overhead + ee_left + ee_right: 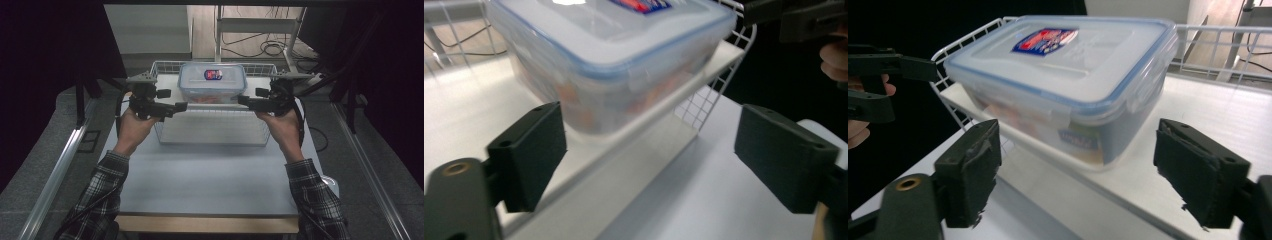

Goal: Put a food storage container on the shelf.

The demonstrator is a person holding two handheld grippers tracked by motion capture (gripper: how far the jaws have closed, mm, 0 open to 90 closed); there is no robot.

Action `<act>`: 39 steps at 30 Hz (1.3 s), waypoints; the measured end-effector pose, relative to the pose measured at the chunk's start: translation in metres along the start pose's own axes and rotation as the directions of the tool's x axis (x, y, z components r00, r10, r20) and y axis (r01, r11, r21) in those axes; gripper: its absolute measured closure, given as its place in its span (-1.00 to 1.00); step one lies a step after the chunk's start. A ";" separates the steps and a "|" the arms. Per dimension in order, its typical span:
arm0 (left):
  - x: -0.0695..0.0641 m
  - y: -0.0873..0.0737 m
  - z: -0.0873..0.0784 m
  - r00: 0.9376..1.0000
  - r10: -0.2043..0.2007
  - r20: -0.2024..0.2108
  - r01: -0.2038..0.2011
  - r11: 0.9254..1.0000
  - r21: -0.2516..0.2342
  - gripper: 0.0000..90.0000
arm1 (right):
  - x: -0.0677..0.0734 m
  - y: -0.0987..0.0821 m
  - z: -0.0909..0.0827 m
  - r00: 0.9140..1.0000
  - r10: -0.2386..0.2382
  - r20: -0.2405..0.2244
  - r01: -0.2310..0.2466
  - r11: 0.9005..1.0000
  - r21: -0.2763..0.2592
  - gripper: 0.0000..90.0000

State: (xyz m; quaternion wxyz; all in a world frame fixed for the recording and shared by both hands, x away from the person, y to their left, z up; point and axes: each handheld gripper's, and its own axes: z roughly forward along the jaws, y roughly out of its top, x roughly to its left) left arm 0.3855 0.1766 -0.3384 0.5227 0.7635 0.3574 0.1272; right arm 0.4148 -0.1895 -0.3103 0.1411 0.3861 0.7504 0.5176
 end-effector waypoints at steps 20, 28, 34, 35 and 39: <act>-0.032 -0.062 -0.011 0.999 0.032 -0.003 -0.032 0.999 0.024 -0.97 | 0.019 -0.056 -0.017 0.996 -0.070 -0.050 0.071 0.997 0.025 -0.91; -0.047 -0.087 -0.011 0.998 0.060 -0.016 -0.059 0.998 0.028 -0.98 | 0.023 -0.085 -0.024 0.993 -0.101 -0.068 0.104 0.994 0.042 -0.97; -0.059 -0.102 -0.015 0.995 0.088 -0.040 -0.087 0.996 0.024 -0.99 | 0.025 -0.105 -0.032 0.992 -0.099 -0.072 0.102 0.994 0.044 -1.00; -0.061 -0.105 -0.015 0.995 0.091 -0.040 -0.090 0.996 0.023 -0.99 | 0.025 -0.109 -0.033 0.992 -0.103 -0.072 0.107 0.993 0.048 -1.00; -0.067 -0.117 -0.012 0.994 0.105 -0.041 -0.103 0.994 0.039 -0.99 | 0.028 -0.121 -0.035 0.991 -0.119 -0.061 0.122 0.991 0.061 -0.99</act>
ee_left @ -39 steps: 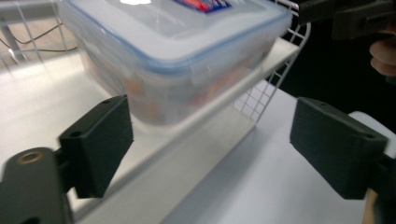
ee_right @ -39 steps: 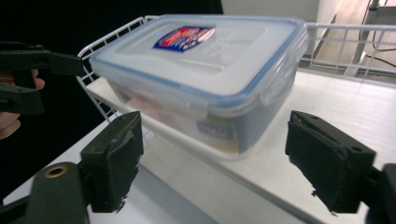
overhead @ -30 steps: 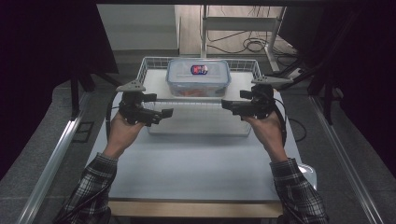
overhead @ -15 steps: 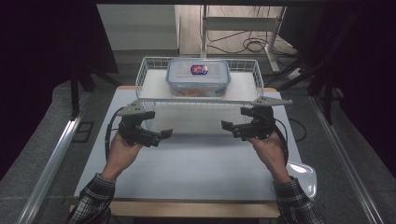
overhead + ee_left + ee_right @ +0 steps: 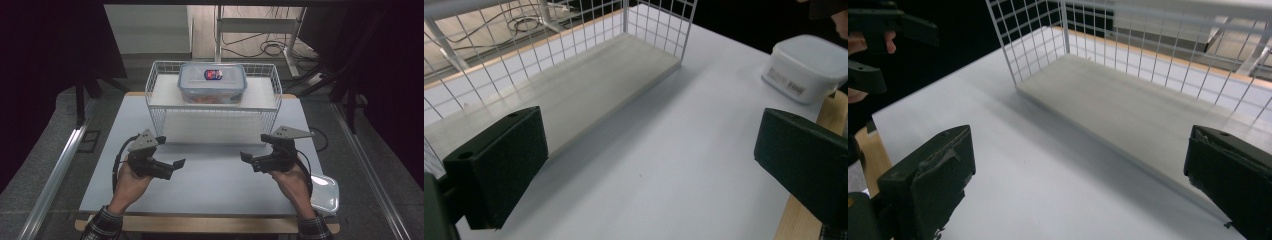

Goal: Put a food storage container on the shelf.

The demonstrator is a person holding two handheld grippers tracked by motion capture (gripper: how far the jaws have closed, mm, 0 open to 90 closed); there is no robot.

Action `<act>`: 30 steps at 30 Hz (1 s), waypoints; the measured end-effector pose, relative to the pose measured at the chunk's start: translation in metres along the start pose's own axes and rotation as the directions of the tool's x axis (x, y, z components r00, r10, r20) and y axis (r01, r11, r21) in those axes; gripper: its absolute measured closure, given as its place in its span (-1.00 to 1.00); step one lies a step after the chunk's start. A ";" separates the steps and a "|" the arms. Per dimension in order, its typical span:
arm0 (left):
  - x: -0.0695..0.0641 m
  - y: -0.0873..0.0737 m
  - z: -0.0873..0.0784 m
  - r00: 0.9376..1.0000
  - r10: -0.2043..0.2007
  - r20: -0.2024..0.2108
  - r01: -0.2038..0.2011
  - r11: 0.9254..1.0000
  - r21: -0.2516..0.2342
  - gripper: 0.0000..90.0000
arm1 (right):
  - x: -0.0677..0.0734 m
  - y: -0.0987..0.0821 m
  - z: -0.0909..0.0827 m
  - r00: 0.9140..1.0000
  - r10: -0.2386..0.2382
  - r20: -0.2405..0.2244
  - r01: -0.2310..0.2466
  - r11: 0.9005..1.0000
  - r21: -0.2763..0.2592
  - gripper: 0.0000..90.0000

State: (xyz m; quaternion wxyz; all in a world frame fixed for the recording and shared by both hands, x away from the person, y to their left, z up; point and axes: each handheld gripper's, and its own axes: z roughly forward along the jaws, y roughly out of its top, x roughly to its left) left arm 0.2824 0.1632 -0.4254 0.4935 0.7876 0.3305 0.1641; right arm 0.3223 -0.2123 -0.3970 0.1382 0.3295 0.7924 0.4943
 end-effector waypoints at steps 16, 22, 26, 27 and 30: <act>-0.005 -0.046 0.003 0.998 -0.028 -0.048 0.028 1.000 0.010 -0.98 | 0.011 -0.039 0.001 0.999 0.039 0.024 -0.039 0.999 0.000 -0.98; -0.006 -0.071 0.002 0.996 -0.047 -0.082 0.051 0.997 0.051 -0.97 | 0.019 -0.055 0.006 0.999 0.043 0.011 -0.043 0.998 0.042 -0.95; -0.007 -0.084 -0.001 0.993 -0.052 -0.103 0.061 0.995 0.078 -0.96 | 0.022 -0.068 0.014 0.999 0.038 0.009 -0.039 0.997 0.069 -0.95; -0.007 -0.087 -0.002 0.993 -0.054 -0.104 0.063 0.995 0.082 -0.96 | 0.022 -0.072 0.015 0.999 0.035 0.011 -0.036 0.996 0.081 -0.95; -0.008 -0.092 0.000 0.993 -0.047 -0.112 0.059 0.993 0.102 -0.96 | 0.021 -0.082 0.019 0.999 0.045 0.017 -0.047 0.993 0.108 -0.95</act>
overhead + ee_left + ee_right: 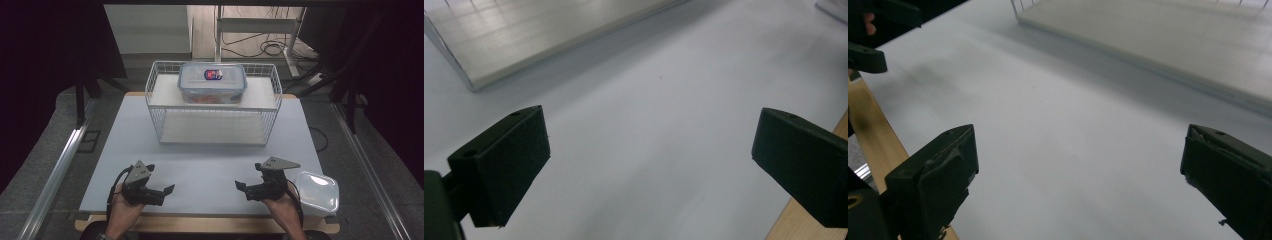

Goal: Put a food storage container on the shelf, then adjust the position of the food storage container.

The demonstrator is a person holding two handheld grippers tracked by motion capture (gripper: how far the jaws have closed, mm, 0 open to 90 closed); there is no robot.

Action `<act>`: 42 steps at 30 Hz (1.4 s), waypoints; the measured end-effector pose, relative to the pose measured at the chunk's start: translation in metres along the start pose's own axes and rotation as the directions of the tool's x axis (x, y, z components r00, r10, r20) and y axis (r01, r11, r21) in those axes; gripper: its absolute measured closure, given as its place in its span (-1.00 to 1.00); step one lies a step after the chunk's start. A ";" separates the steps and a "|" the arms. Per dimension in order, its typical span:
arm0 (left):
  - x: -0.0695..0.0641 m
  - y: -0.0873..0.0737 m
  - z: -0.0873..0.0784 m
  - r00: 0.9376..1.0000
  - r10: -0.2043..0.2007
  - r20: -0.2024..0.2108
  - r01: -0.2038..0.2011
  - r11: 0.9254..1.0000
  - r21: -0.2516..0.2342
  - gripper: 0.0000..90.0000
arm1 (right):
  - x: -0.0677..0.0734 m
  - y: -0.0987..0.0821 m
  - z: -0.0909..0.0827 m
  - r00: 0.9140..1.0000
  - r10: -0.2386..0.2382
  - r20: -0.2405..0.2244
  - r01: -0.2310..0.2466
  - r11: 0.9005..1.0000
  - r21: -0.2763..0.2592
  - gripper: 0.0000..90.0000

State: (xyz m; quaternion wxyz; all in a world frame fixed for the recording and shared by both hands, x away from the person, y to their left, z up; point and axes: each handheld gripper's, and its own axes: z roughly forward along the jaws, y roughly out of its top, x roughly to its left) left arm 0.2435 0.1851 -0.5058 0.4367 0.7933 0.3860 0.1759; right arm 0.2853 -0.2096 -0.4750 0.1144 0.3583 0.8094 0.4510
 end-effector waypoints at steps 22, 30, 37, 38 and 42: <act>0.000 -0.002 0.004 1.000 0.018 0.007 -0.018 1.000 0.011 -0.97 | -0.022 -0.009 -0.044 0.980 0.062 0.192 -0.067 0.998 0.018 -0.16; 0.001 -0.003 0.005 1.000 0.010 0.010 -0.010 1.000 0.015 -0.96 | -0.048 -0.020 -0.080 0.961 0.119 0.250 -0.128 0.992 0.018 0.56; 0.001 -0.003 0.005 1.000 0.006 0.013 -0.006 1.000 0.012 -0.96 | -0.067 -0.030 -0.113 0.923 0.131 0.361 -0.146 0.989 0.014 0.99; 0.002 -0.003 0.005 1.000 0.005 0.012 -0.005 1.000 0.012 -0.96 | -0.070 -0.032 -0.119 0.914 0.142 0.380 -0.155 0.988 0.004 0.99; 0.003 -0.003 0.005 1.000 -0.001 0.013 0.001 1.000 0.013 -0.96 | -0.081 -0.042 -0.141 0.876 0.193 0.443 -0.200 0.979 -0.032 0.99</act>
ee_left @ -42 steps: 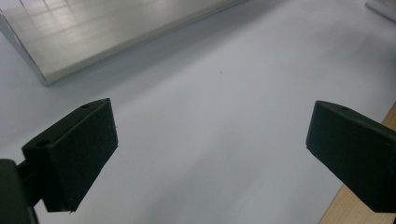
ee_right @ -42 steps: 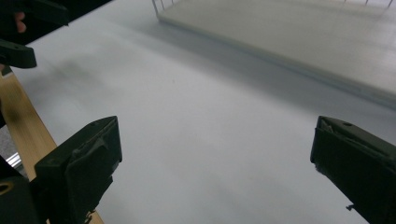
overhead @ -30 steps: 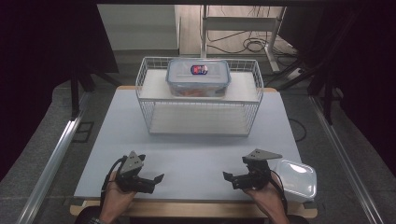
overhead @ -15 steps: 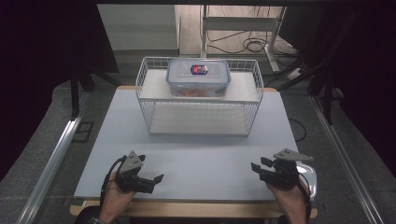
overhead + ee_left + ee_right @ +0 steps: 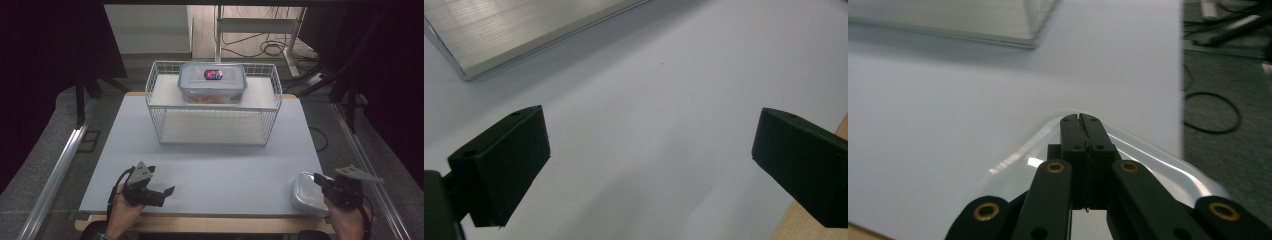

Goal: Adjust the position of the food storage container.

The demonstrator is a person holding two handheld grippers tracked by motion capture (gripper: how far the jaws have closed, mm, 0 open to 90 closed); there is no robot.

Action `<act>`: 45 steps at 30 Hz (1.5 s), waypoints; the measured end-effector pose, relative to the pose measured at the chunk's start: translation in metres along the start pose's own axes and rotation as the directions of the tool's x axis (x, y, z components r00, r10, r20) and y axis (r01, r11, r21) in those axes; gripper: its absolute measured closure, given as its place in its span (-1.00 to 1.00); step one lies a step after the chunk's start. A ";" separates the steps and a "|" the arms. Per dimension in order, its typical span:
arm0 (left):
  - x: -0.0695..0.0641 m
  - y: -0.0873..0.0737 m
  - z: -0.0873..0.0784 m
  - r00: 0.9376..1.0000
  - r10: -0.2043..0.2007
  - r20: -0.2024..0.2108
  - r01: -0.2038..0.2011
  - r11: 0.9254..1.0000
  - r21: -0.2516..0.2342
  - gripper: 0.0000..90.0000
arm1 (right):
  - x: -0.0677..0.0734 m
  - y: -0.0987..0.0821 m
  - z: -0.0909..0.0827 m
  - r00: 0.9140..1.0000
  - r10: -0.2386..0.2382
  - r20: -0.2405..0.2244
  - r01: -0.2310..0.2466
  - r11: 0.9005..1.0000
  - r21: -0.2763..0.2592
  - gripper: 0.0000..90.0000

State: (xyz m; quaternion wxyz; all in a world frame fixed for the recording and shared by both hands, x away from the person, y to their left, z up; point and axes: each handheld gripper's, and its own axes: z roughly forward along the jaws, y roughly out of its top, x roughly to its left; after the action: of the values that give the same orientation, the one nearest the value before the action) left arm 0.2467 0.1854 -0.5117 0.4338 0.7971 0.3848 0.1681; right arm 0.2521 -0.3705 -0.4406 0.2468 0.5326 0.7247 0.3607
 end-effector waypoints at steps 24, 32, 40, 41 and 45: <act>0.000 0.000 0.001 1.000 0.004 -0.001 -0.004 1.000 0.008 -0.96 | -0.040 -0.033 -0.019 0.979 0.098 0.178 -0.117 0.988 0.098 0.99; -0.001 0.000 0.002 1.000 0.006 -0.001 -0.006 1.000 0.010 -0.95 | -0.024 -0.028 -0.009 0.991 0.090 0.099 -0.100 0.990 0.100 0.99; -0.001 0.000 0.003 1.000 0.008 0.001 -0.008 1.000 0.014 -0.95 | 0.000 -0.020 0.007 0.997 0.079 0.009 -0.080 0.991 0.110 0.99; -0.002 0.000 0.003 1.000 0.009 0.000 -0.009 1.000 0.015 -0.95 | 0.003 -0.019 0.008 0.997 0.077 0.001 -0.077 0.991 0.112 0.99; -0.002 0.000 0.004 1.000 0.007 0.005 -0.007 1.000 0.017 -0.95 | 0.016 -0.015 0.017 0.997 0.065 -0.042 -0.060 0.992 0.109 0.99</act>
State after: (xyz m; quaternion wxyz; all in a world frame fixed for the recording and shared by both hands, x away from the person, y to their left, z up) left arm 0.2480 0.1817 -0.5134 0.4272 0.8027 0.3823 0.1643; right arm 0.2510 -0.3532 -0.4623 0.1897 0.5593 0.7314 0.3409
